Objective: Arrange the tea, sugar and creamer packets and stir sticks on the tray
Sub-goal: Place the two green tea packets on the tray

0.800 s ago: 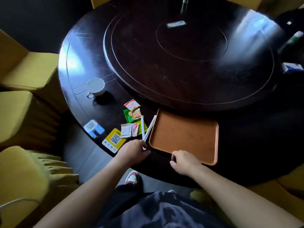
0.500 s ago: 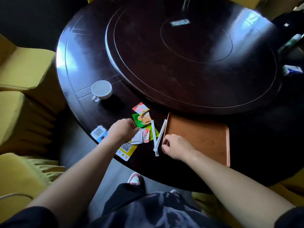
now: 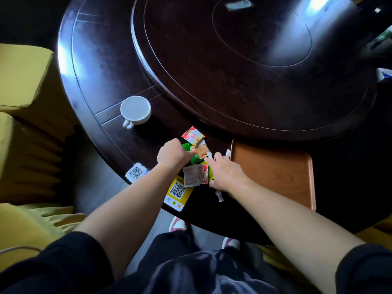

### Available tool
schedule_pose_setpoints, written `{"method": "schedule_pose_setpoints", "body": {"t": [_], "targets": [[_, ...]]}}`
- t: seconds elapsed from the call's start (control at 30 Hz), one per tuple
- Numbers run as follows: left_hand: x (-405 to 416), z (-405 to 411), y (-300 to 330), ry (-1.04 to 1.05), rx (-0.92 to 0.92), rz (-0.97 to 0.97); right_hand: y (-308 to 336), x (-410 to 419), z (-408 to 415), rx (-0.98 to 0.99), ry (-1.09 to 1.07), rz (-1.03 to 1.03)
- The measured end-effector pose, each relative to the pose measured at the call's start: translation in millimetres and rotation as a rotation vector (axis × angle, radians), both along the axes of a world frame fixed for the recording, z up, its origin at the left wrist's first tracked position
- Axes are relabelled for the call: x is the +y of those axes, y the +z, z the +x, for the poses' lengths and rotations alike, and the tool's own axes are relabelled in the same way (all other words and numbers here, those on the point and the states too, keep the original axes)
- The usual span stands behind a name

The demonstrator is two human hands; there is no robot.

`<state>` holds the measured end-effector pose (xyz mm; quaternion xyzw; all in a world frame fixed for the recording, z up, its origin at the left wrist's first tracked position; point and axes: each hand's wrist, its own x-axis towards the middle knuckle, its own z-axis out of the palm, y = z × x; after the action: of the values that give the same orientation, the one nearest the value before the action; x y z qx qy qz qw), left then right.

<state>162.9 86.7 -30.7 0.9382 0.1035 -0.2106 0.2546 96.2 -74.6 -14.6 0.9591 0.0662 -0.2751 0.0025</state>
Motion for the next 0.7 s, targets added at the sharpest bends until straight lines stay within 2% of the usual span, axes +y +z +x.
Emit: {"method": "schedule_pose_setpoints", "body": {"t": [0.27, 0.37, 0.5, 0.7], "targets": [[-15.4, 3.6, -13.5, 0.12, 0.017, -0.158, -4.2, 3.2, 3.2, -0.196, 0.259, -0.091], [-7.5, 5.4, -10.2, 0.138, -0.04, -0.214, -6.8, -1.9, 3.2, -0.182, 0.365, -0.124], [14.5, 5.3, 0.6, 0.135, -0.127, -0.247, -6.6, -5.5, 4.6, -0.176, 0.392, -0.127], [40.9, -16.6, 9.8, 0.148, -0.152, -0.281, -1.6, -7.1, 6.0, -0.204, 0.532, -0.151]]}}
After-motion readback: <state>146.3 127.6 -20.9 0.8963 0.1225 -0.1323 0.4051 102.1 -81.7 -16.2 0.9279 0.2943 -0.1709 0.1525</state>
